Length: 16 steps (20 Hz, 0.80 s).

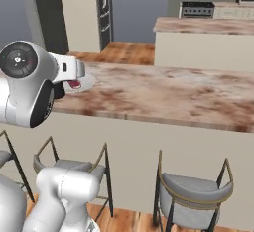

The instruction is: Retrieve the shaker from the cabinet and place it next the steak on a plate on the dining table.

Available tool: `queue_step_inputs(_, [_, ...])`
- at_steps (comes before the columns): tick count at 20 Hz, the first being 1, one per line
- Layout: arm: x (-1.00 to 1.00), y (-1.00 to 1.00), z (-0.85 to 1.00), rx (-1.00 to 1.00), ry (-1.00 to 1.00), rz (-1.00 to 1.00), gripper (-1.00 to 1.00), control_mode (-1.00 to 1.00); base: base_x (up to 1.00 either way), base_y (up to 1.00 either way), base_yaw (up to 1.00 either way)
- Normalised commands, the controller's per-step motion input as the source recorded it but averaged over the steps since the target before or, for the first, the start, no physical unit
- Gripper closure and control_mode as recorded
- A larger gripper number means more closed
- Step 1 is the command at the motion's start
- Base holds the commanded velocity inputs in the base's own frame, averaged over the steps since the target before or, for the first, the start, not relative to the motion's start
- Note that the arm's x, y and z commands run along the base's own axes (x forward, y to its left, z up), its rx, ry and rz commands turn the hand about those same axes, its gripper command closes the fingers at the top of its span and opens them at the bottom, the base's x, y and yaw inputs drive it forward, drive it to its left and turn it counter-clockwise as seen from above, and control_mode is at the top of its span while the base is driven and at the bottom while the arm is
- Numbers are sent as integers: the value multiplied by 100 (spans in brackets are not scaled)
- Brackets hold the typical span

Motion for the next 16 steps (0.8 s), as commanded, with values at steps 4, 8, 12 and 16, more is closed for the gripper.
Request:
queue_step_inputs(4, [0,0,0,0,0,0,100,100,79,8,37])
queue_step_inputs(8, [0,0,0,0,0,0,100,100,85,0,21])
queue_step_inputs(12, [95,-10,-16,0,21,15,100,-100,0,0,0])
queue_step_inputs(16, [77,-12,-17,0,7,19,100,-100,0,0,0])
